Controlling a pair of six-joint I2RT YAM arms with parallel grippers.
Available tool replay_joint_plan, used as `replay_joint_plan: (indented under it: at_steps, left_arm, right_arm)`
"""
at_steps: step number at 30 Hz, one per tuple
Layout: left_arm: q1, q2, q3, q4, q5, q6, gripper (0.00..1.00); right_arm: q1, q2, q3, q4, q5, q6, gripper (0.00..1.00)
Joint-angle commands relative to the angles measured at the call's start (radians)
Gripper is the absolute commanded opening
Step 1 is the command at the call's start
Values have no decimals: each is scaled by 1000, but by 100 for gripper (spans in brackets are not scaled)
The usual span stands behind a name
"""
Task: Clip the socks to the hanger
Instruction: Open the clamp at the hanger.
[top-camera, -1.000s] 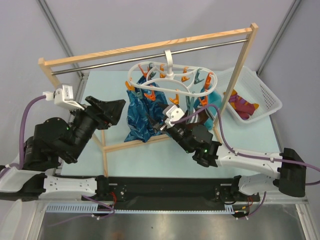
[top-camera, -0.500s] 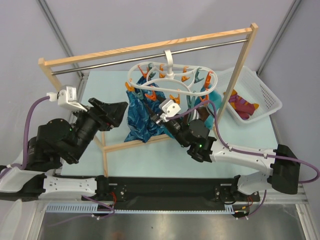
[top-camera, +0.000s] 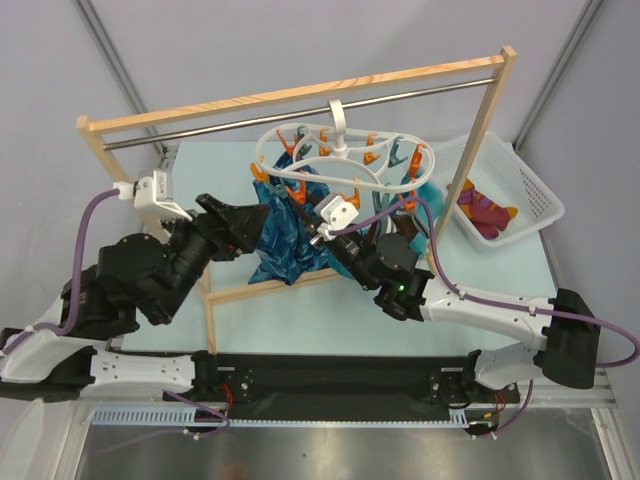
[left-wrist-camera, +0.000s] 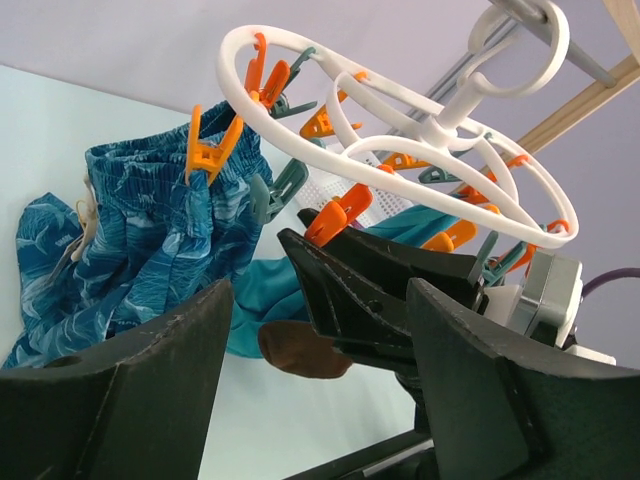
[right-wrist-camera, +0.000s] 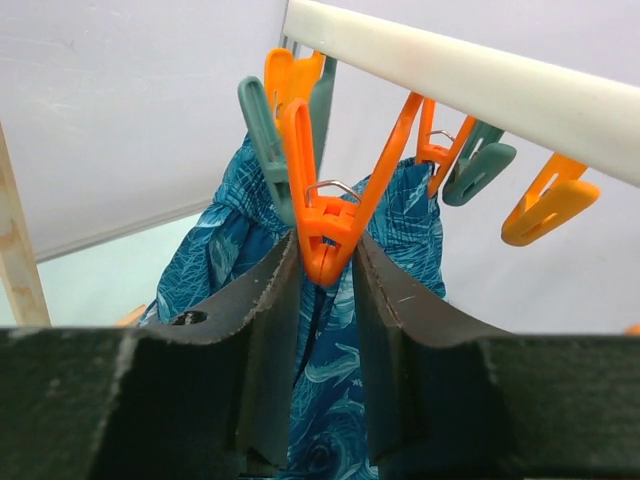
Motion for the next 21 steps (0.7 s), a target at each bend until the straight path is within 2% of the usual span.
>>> replay_joint_plan:
  at_steps: [1,5,12,21]
  left_arm:
    - [12,40,36,5,-3,-29,76]
    - [39,83,58,2,25,-26,76]
    - [134,181,130,-25,91,-10,74]
    - [153,301,236,-88,88,-36,71]
  right_arm:
    - [0,0,57,-5,-16,12,31]
    - [0,-12,59,-14,-11,13,23]
    - [-6,-29,65,-51,-7,19,0]
    - [-10,-38,71,-71,19,10,0]
